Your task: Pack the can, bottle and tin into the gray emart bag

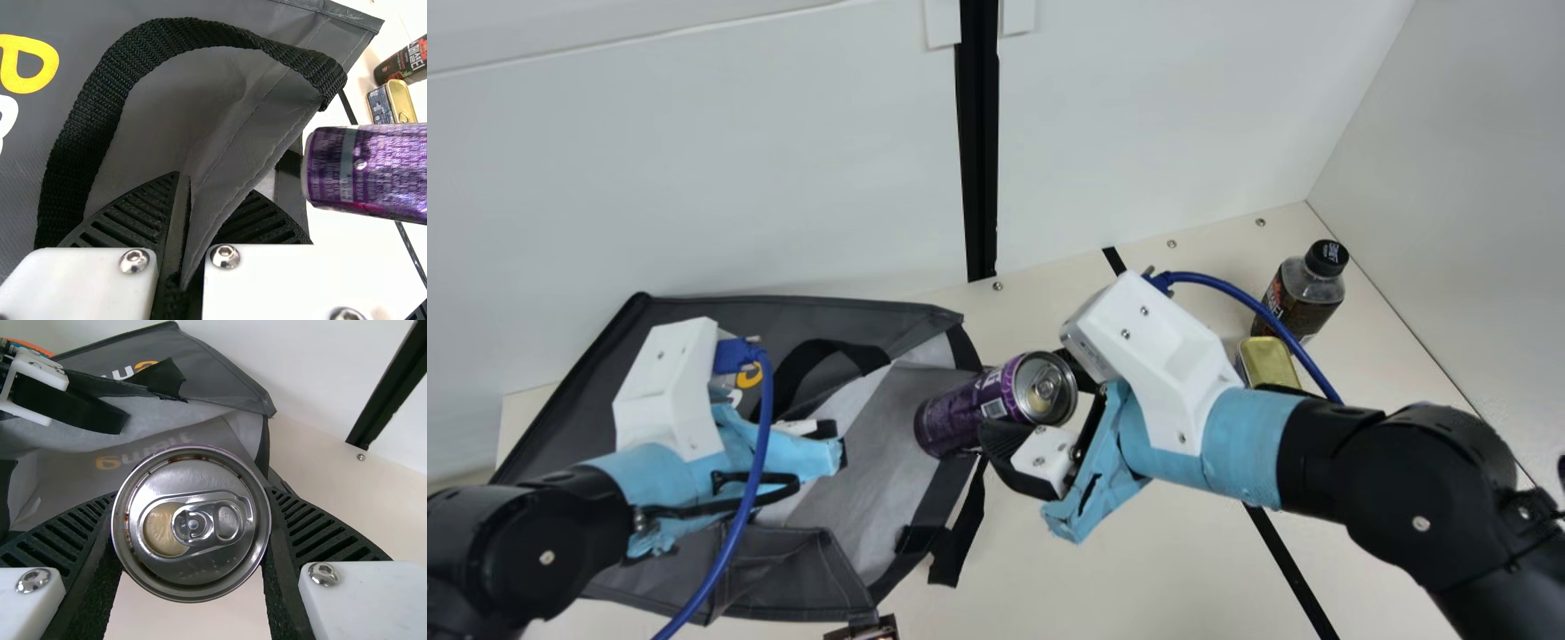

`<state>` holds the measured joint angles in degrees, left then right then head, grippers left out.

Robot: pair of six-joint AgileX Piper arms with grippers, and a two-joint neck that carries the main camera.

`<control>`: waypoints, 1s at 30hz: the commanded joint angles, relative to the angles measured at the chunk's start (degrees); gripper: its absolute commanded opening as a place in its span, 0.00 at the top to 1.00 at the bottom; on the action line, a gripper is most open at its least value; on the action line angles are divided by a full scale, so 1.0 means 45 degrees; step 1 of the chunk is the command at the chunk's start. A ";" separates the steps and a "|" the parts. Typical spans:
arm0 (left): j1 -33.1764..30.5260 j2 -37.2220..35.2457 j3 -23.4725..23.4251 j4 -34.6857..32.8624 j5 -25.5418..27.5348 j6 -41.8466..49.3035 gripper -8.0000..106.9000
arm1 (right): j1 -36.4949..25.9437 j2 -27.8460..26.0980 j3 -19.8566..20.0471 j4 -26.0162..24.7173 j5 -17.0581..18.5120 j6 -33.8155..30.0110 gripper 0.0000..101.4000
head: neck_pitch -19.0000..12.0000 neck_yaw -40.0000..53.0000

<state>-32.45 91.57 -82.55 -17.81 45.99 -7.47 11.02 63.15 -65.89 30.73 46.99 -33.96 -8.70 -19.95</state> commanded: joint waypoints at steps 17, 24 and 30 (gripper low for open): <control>0.0000 0.0000 0.0000 0.0000 0.0000 0.0000 0.84 | 0.1046 0.0615 0.1491 0.2127 -0.2582 -0.1530 1.00 | -0.0289 -0.0011; 0.0000 0.0000 0.0000 0.0000 0.0000 0.0000 0.84 | 0.1559 0.1209 0.1778 0.3067 -0.3609 -0.2344 1.00 | -0.0289 -0.0011; 0.0000 0.0000 0.0000 0.0000 0.0000 0.0000 0.84 | 0.1859 0.1818 0.1887 0.4090 -0.4252 -0.3271 1.00 | -0.0289 -0.0011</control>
<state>-32.45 91.57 -82.55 -17.81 45.99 -7.47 19.35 70.99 -57.42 47.88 28.19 -47.77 -8.70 -19.86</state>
